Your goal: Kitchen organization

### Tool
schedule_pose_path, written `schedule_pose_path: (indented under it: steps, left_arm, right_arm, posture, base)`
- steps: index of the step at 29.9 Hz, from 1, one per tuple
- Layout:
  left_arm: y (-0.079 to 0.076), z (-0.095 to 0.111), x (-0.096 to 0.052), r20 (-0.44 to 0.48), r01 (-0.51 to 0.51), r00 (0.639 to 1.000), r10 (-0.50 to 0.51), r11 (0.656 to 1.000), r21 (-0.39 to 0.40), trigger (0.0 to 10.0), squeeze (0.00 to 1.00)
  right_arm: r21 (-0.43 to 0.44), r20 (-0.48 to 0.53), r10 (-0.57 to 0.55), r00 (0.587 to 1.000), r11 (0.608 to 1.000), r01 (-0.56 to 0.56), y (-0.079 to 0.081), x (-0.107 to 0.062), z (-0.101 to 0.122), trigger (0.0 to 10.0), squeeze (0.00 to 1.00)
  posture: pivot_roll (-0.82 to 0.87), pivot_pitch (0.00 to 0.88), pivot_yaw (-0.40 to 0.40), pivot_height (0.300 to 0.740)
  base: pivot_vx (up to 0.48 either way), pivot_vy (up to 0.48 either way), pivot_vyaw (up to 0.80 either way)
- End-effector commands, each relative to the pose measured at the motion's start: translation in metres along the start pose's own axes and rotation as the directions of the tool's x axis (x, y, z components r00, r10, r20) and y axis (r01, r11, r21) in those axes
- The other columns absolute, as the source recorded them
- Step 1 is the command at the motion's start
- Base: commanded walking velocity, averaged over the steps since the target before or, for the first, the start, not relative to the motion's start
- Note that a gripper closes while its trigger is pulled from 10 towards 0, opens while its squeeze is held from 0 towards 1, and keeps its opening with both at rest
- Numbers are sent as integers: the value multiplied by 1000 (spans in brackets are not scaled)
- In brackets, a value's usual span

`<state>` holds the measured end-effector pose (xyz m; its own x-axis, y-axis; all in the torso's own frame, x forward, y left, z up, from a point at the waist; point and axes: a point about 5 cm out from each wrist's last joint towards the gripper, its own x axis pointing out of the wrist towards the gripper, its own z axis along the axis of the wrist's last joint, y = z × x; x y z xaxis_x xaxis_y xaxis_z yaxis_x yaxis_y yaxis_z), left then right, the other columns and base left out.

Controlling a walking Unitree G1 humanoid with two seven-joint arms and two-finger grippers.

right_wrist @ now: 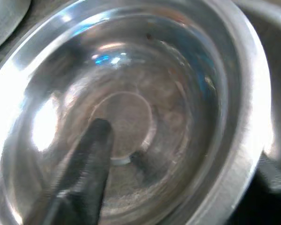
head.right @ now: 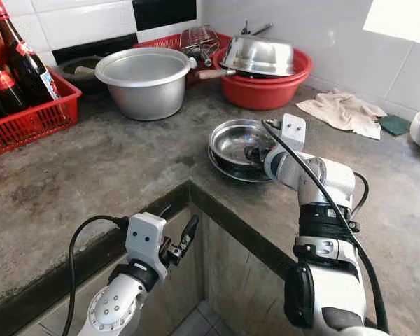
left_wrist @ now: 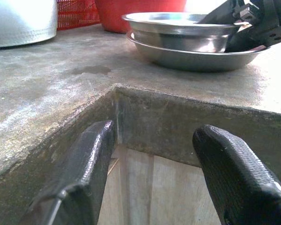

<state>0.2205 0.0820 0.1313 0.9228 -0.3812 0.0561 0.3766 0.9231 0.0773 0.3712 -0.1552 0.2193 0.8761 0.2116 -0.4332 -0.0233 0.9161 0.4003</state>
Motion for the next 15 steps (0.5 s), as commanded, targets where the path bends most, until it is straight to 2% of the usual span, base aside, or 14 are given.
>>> schedule_pose_path:
  steps: [1, 12, 13, 15]
  left_arm:
    - [-3, -1, 0, -4, 12, 1000, -12, 1000, 1, 10000, 0]
    - [-1, -1, 0, -5, 7, 1000, -7, 1000, 4, 10000, 0]
    - [-1, -1, 0, -6, 7, 1000, -7, 1000, 5, 10000, 0]
    - [-1, -1, 0, -6, 7, 1000, -7, 1000, 6, 10000, 0]
  right_arm:
    - [77, -61, 19, 998, 997, -15, -1, 3, -7, 0, 0]
    - [200, -71, 27, 997, 980, -12, -3, 4, -12, 0, 0]
    - [255, -65, 32, 997, 967, -15, -3, 4, -13, 0, 0]
    - [280, -64, 32, 997, 960, -13, -3, 4, -14, 0, 0]
  posture:
    - [62, 66, -65, 740]
    - [63, 72, -61, 740]
    - [61, 73, -58, 740]
    - [62, 73, -58, 740]
  base:
    - [0, 0, 0]
    - [0, 0, 0]
    - [0, 0, 0]
    - [0, 0, 0]
